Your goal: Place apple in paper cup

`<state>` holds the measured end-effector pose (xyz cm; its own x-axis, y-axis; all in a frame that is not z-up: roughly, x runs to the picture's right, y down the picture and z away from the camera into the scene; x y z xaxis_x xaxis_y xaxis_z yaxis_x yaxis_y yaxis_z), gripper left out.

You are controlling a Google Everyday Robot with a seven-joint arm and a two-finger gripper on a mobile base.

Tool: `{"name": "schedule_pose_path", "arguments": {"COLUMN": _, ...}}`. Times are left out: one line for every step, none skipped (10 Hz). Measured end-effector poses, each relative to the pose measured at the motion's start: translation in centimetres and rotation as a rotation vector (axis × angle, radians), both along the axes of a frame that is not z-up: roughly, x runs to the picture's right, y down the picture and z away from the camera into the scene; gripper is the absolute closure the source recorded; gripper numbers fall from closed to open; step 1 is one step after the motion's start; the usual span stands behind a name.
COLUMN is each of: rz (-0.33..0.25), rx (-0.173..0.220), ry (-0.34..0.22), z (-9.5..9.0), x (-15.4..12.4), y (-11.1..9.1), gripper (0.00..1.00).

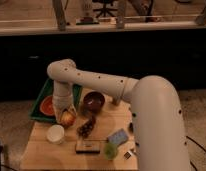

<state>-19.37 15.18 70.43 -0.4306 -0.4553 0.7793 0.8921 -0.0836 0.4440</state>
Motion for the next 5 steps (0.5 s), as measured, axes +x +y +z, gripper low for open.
{"name": "schedule_pose_path", "arguments": {"rz": -0.01, "rx": 0.01, "ry": -0.02, "z": -0.3, "x": -1.2, "y": 0.3, "gripper": 1.0}}
{"name": "schedule_pose_path", "arguments": {"rz": -0.024, "rx": 0.016, "ry": -0.039, "z": -0.6, "x": -2.3, "y": 0.6, "gripper": 1.0}}
{"name": "schedule_pose_path", "arguments": {"rz": -0.034, "rx": 0.016, "ry": -0.054, "z": -0.7, "x": -3.0, "y": 0.9, "gripper": 1.0}}
{"name": "schedule_pose_path", "arguments": {"rz": -0.044, "rx": 0.017, "ry": -0.068, "z": -0.8, "x": -3.7, "y": 1.1, "gripper": 1.0}}
{"name": "schedule_pose_path", "arguments": {"rz": -0.06, "rx": 0.012, "ry": -0.093, "z": -1.1, "x": -4.9, "y": 1.6, "gripper": 1.0}}
